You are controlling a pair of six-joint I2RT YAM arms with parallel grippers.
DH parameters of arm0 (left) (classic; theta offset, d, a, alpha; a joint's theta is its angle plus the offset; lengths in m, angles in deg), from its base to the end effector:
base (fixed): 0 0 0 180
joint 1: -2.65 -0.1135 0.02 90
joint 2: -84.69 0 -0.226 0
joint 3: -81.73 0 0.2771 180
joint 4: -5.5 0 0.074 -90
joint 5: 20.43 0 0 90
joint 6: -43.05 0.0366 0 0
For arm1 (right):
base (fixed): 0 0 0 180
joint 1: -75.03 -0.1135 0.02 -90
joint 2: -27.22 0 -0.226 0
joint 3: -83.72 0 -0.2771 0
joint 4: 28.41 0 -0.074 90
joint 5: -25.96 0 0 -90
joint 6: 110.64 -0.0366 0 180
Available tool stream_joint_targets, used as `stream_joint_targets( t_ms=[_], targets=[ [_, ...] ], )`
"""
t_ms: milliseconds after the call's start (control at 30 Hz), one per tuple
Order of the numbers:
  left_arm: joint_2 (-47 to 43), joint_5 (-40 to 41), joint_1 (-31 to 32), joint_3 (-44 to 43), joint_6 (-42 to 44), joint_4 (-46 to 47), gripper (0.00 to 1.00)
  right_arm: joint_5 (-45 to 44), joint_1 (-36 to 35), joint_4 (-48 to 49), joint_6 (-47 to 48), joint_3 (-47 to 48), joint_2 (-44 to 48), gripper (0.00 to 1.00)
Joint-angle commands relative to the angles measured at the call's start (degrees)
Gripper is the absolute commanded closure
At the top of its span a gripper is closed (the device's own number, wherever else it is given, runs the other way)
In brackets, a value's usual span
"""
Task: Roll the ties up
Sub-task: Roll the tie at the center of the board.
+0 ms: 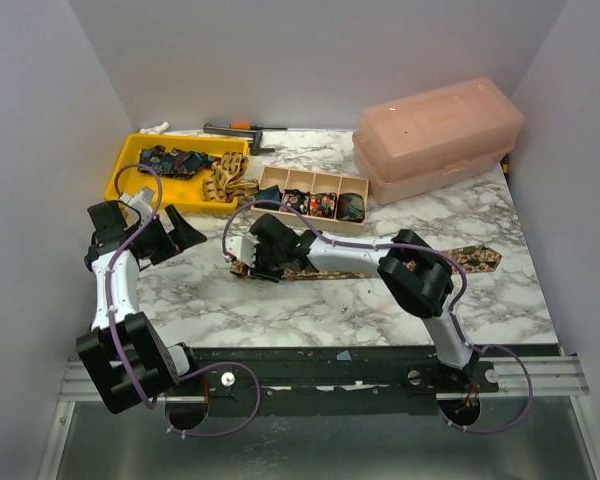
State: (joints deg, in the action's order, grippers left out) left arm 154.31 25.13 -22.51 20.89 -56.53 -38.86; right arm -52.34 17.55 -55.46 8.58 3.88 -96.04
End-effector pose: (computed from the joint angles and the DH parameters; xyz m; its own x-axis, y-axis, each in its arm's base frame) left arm 0.2600 0.0938 0.2029 -0.7268 -0.4727 -0.4983 -0.0450 0.7567 -0.6522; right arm 0.2460 0.3996 0.1094 0.0770 -0.7685 -0.6352 -0.9831 0.0478 -0.1769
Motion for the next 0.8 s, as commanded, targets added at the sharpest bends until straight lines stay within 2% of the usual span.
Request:
stream_joint_targets(
  t_ms=[0, 100, 200, 233, 367, 467, 567, 767],
  targets=[
    [1.1, -1.7, -0.6, 2.0, -2.9, 1.7, 0.05, -6.3, -2.1, 0.1, 3.6, -5.1, -0.8, 0.64],
    [1.7, -2.7, -0.5, 2.7, -3.9, 2.3, 0.06, -7.1, -2.5, 0.3, 3.2, -5.1, -0.6, 0.57],
    [2.1, -3.1, -0.3, 3.9, -4.2, 2.2, 0.08, -8.6, -2.5, -0.7, 0.1, -3.9, 0.3, 0.41],
    [2.2, -3.1, -0.1, 4.5, -4.2, 2.3, 0.11, -8.6, -2.4, -1.0, -0.7, -3.5, 1.1, 0.35],
    [2.7, -2.2, 2.2, 6.3, -4.5, 2.9, 0.23, -5.1, -0.5, -3.1, -5.4, -2.1, 5.0, 0.25],
    [4.2, 0.1, 5.8, 5.8, -3.6, 2.7, 0.31, 0.3, 2.4, -7.0, -10.3, 0.0, 7.4, 0.23],
    [6.7, 3.2, 9.0, 4.4, -3.1, 2.9, 0.34, 6.5, 6.0, -9.5, -14.6, -0.5, 10.2, 0.23],
    [12.9, 5.7, 15.6, -0.4, -2.0, 1.8, 0.40, 11.0, 11.1, -12.1, -18.1, -6.0, 15.6, 0.25]
  ],
)
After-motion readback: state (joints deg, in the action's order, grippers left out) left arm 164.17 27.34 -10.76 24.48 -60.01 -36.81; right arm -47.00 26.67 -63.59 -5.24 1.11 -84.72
